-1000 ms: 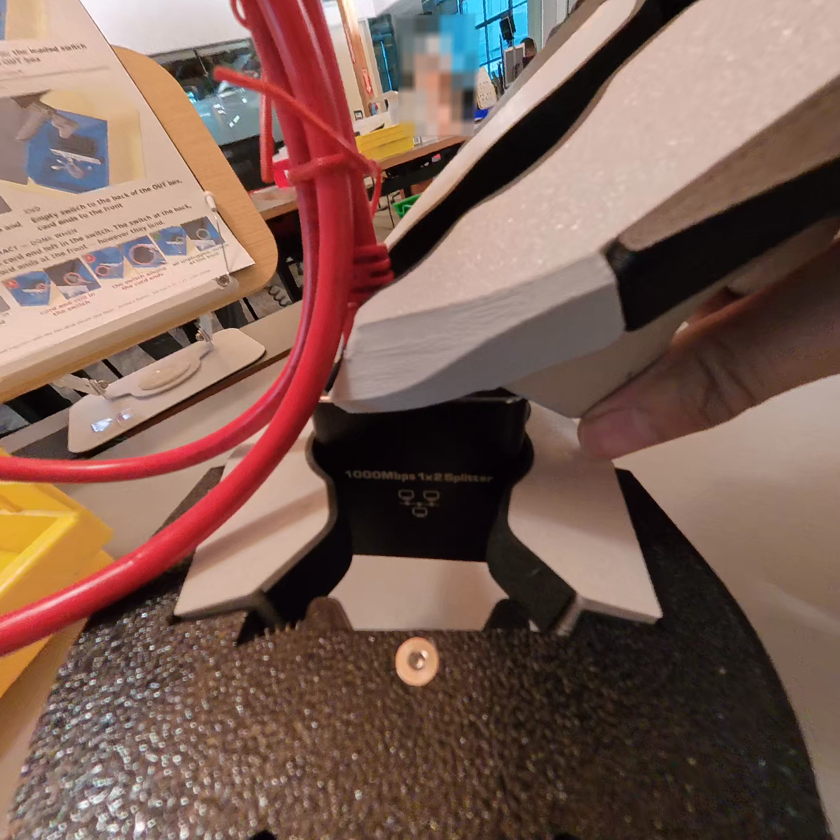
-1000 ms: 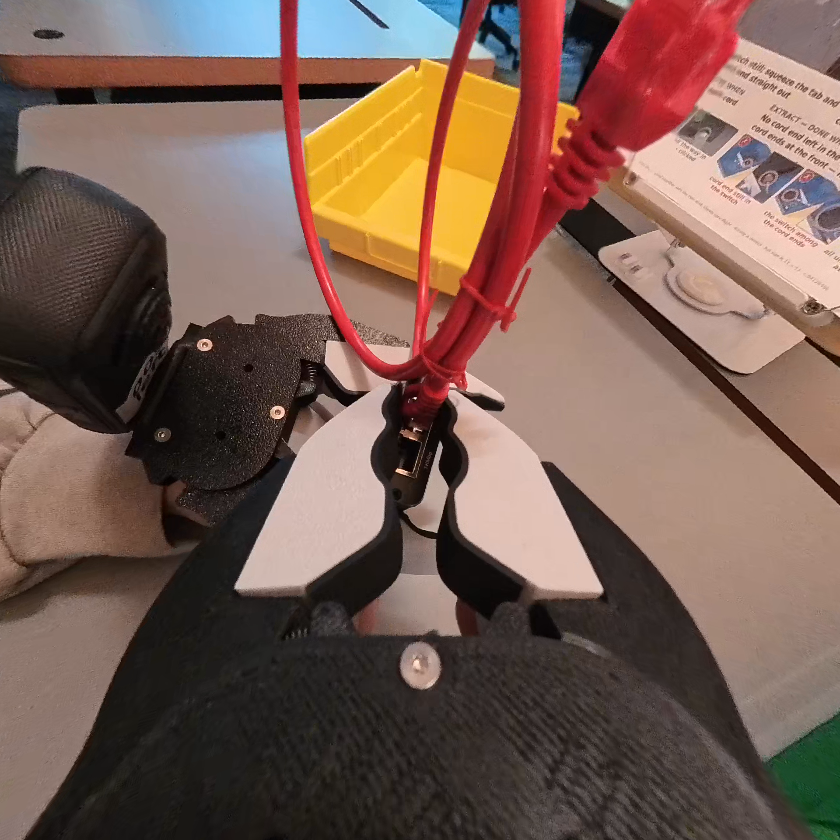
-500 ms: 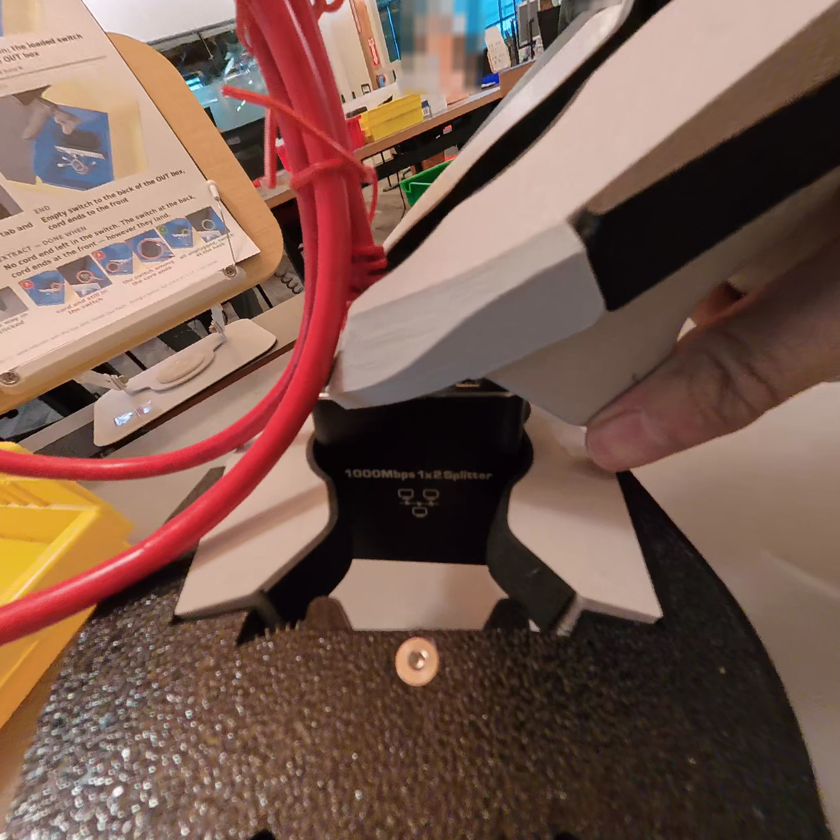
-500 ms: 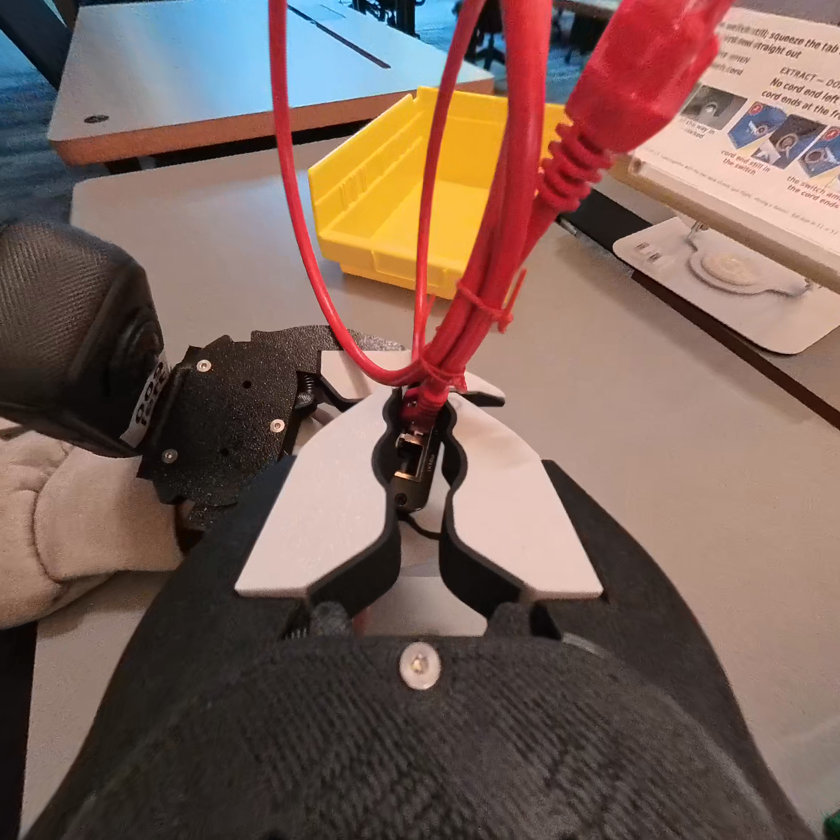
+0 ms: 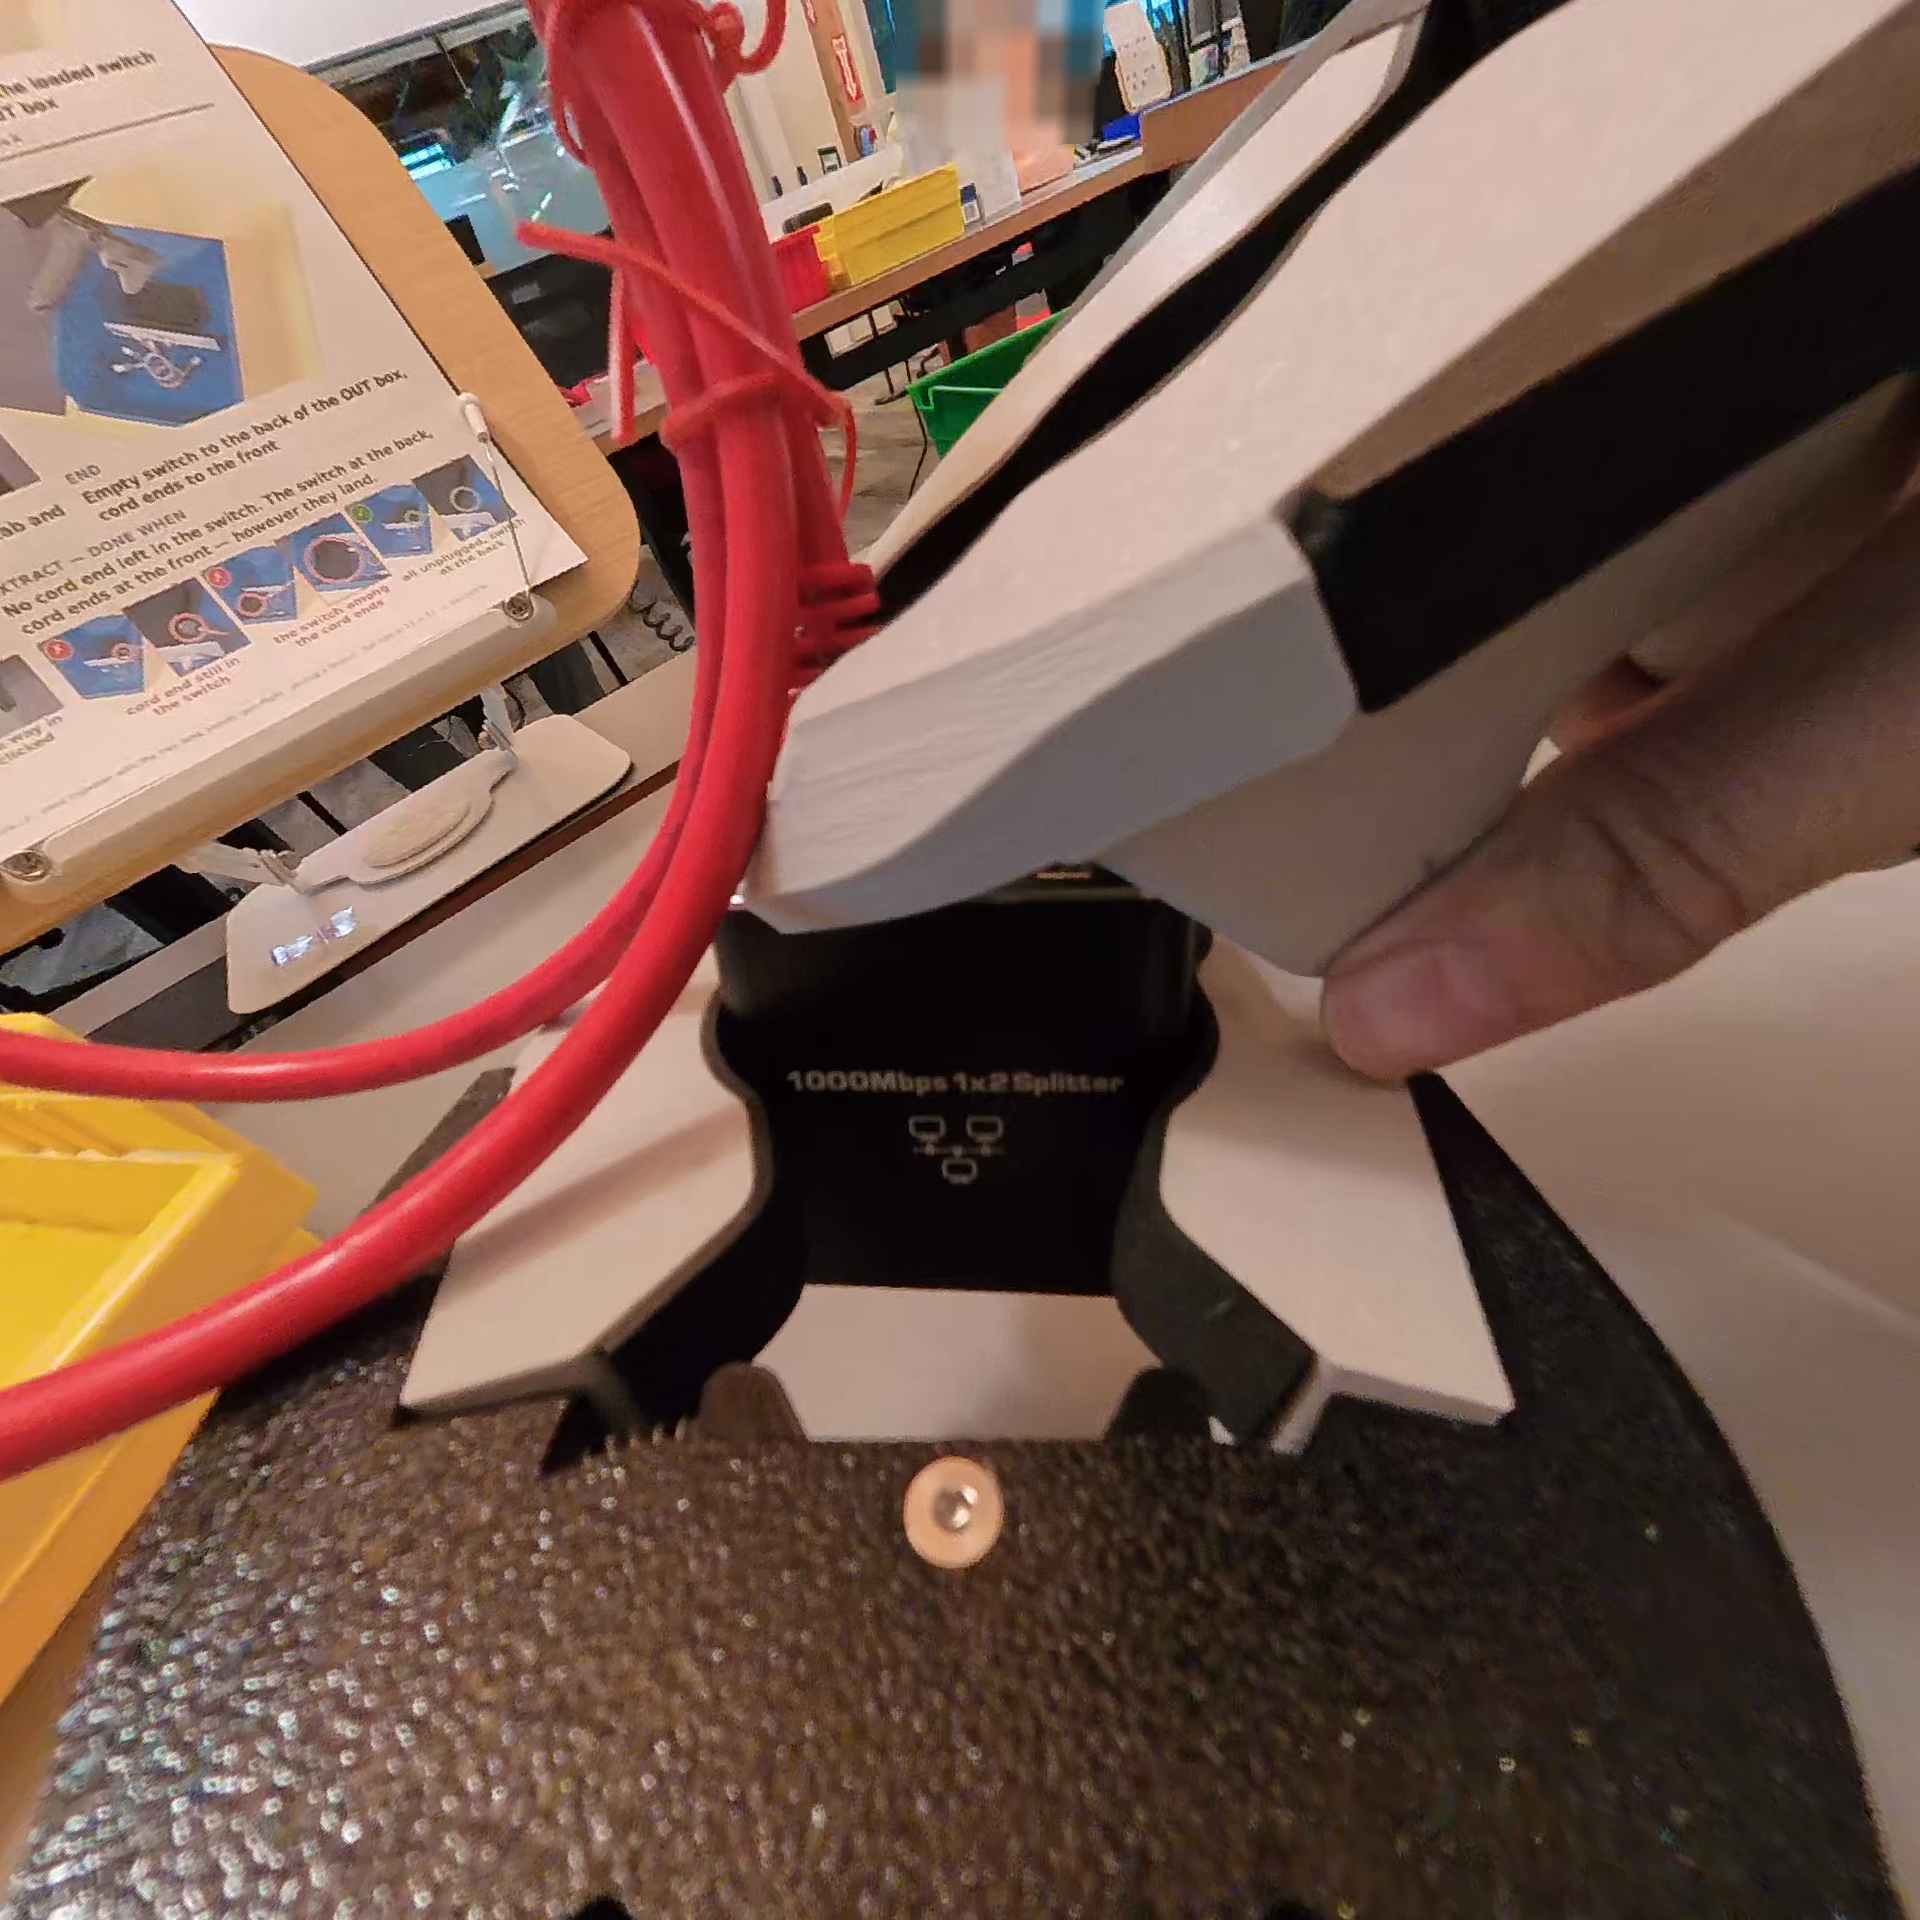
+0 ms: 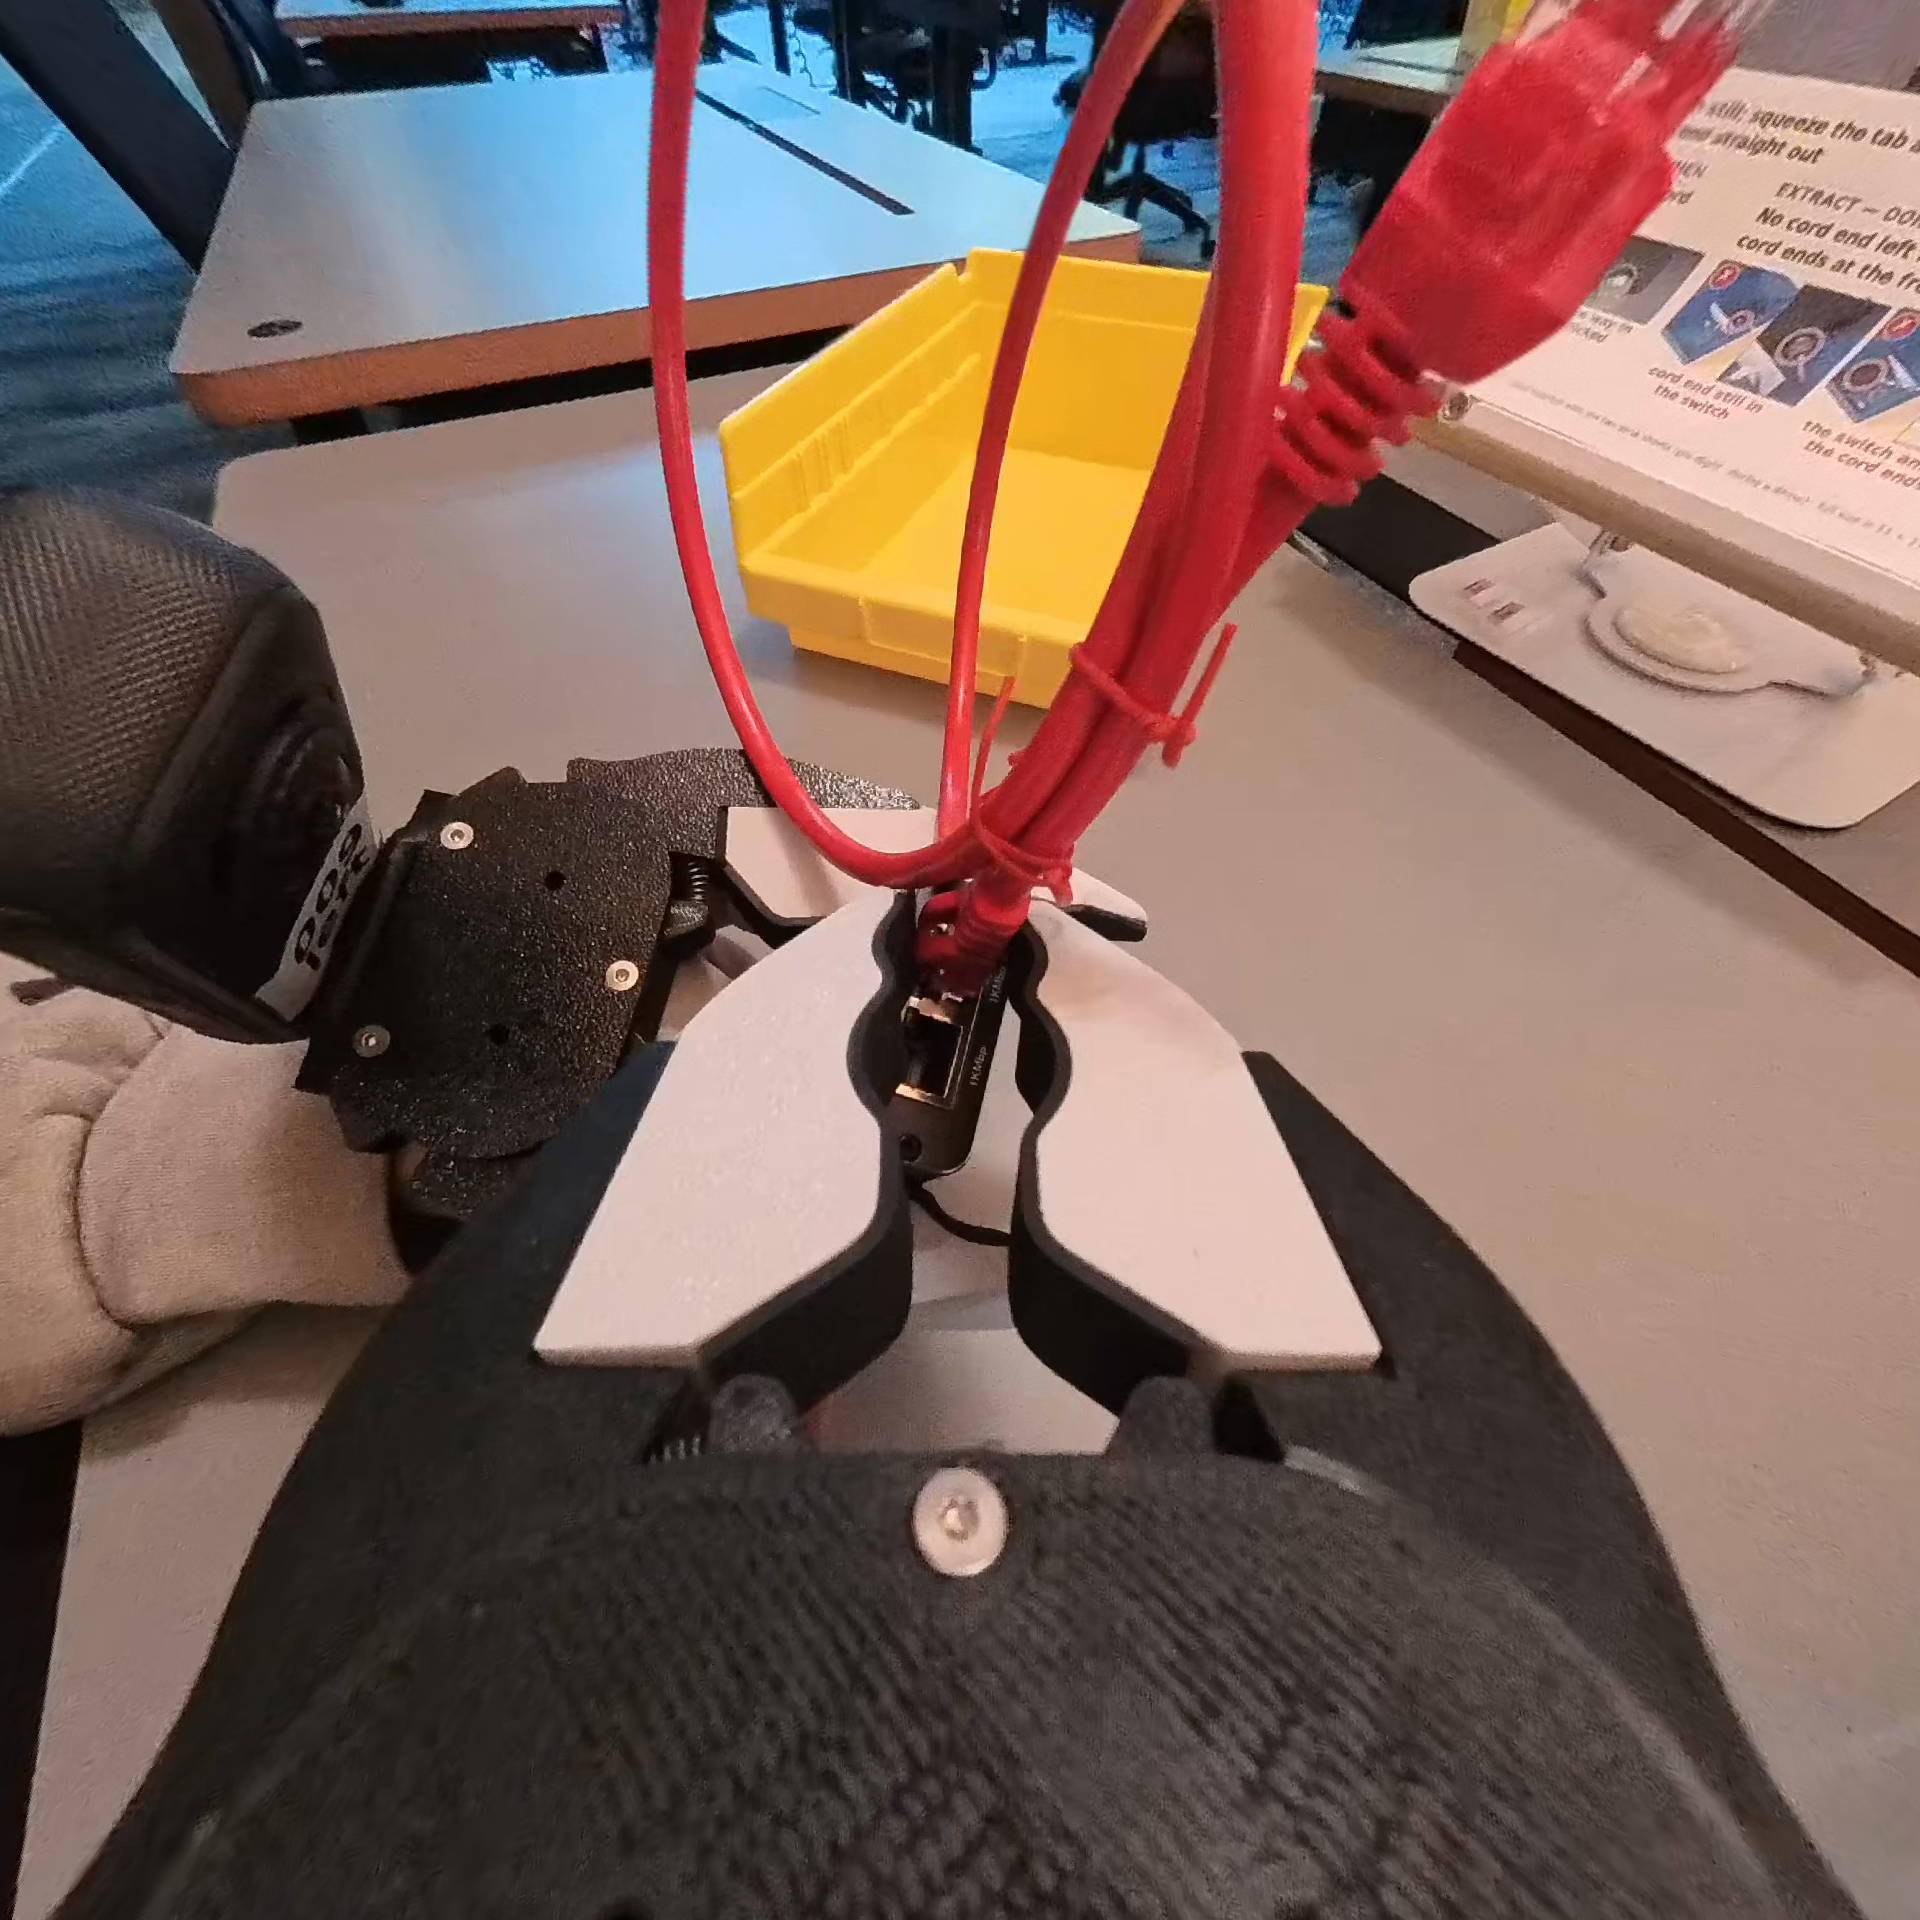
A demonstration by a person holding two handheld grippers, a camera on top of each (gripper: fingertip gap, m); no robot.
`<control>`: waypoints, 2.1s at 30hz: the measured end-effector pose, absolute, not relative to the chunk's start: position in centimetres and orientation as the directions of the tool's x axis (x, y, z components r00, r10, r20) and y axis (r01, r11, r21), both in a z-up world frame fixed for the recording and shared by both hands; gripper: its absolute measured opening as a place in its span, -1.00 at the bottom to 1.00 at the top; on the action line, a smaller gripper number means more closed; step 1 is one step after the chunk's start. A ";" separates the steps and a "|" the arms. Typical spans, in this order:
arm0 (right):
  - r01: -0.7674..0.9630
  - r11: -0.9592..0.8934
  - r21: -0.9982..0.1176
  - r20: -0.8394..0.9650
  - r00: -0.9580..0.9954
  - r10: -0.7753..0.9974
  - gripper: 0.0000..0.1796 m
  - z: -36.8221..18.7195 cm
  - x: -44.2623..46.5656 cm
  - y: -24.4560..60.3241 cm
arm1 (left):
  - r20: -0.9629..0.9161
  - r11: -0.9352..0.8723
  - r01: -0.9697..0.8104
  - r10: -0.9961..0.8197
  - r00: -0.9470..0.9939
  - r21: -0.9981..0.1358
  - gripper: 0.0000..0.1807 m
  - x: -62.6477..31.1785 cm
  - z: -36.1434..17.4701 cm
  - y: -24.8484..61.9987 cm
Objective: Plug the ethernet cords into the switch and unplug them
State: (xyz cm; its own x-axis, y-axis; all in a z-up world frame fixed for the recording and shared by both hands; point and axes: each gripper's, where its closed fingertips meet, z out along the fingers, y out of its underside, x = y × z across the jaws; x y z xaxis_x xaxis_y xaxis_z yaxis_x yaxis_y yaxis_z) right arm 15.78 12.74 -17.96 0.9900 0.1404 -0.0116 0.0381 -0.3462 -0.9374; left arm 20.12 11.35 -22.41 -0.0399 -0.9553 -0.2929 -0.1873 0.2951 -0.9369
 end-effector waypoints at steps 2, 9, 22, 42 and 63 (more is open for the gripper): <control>0.035 -0.349 -0.936 -0.018 0.989 0.146 -0.80 -17.9 15.8 12.7 | -0.293 0.296 -0.184 -0.955 -0.043 -0.937 -0.18 20.1 -22.3 11.3; 0.025 -0.336 -0.942 -0.026 0.989 0.145 -0.79 -17.9 15.9 12.4 | -0.296 0.301 -0.189 -0.953 -0.059 -0.935 -0.17 20.1 -22.5 11.0; -0.030 -0.332 -0.943 -0.090 0.982 0.168 -0.80 -17.6 16.0 13.9 | -0.235 0.255 -0.217 -0.965 -0.114 -0.942 -0.17 20.2 -22.4 11.9; -0.078 -0.424 -0.902 -0.150 0.979 0.138 -0.78 -19.2 24.8 19.8 | -0.190 0.263 -0.284 -0.947 -0.260 -0.922 -0.17 28.3 -24.0 17.2; -0.173 -0.508 -0.844 -0.258 0.961 0.101 -0.86 -19.7 24.0 24.7 | -0.178 0.236 -0.305 -0.962 -0.206 -0.923 -0.17 28.6 -24.2 20.1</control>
